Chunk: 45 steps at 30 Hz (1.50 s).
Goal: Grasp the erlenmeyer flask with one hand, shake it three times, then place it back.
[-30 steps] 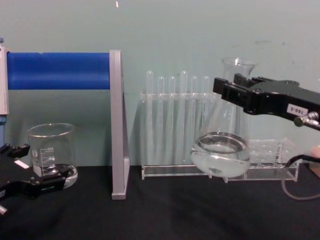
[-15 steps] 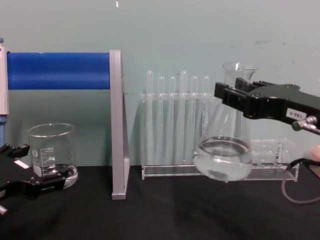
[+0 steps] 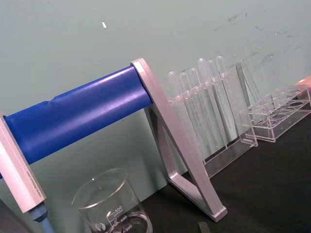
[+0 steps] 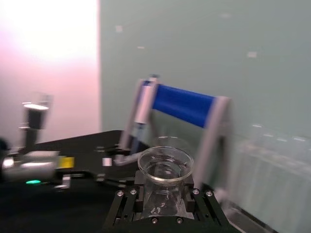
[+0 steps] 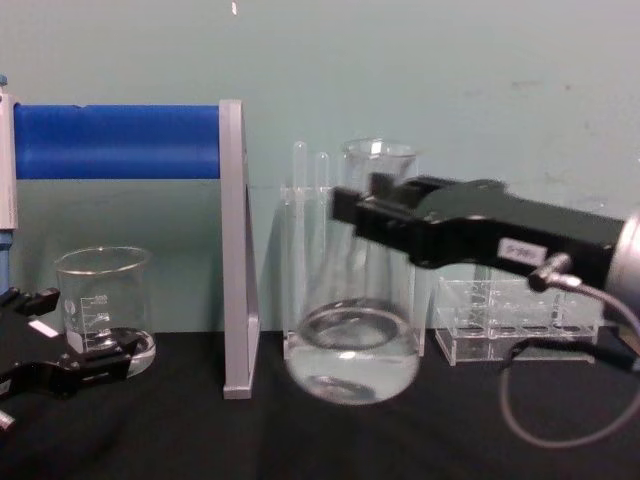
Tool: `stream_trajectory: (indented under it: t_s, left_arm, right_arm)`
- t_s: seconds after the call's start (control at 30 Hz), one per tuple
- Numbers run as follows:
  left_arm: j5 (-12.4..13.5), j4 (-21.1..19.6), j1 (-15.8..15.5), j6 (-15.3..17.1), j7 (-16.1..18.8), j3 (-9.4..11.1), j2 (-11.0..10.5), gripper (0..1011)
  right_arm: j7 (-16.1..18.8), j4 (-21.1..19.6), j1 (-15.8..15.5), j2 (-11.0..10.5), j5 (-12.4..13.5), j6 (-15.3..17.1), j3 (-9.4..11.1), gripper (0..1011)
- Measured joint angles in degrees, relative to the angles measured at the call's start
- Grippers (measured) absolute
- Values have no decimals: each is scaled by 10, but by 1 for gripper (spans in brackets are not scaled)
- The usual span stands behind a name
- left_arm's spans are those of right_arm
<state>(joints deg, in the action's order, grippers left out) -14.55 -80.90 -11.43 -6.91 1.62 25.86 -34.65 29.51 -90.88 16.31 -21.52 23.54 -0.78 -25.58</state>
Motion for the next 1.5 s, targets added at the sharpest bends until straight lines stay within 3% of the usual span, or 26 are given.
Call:
stream_trajectory:
  t_s: [0.33, 0.57, 0.73, 0.97, 1.33, 1.5]
  left_arm:
    - [0, 0, 0, 0, 0, 0, 0, 1001]
    - [0, 0, 0, 0, 0, 0, 0, 1001]
    - [0, 0, 0, 0, 0, 0, 0, 1001]
    - [0, 0, 0, 0, 0, 0, 0, 1001]
    - [0, 0, 0, 0, 0, 0, 0, 1001]
    - [0, 0, 0, 0, 0, 0, 0, 1001]
  right_arm:
    - [81, 17, 33, 0, 23, -7, -63, 449]
    - [89, 21, 41, 1, 32, -9, -79, 449]
    - [66, 23, 40, 1, 36, -11, -77, 449]
    - [7, 17, 23, -3, 34, -12, -50, 449]
    - [-129, -15, -31, -15, 0, -1, 41, 449]
    - [-167, -32, -56, -22, -12, 5, 73, 449]
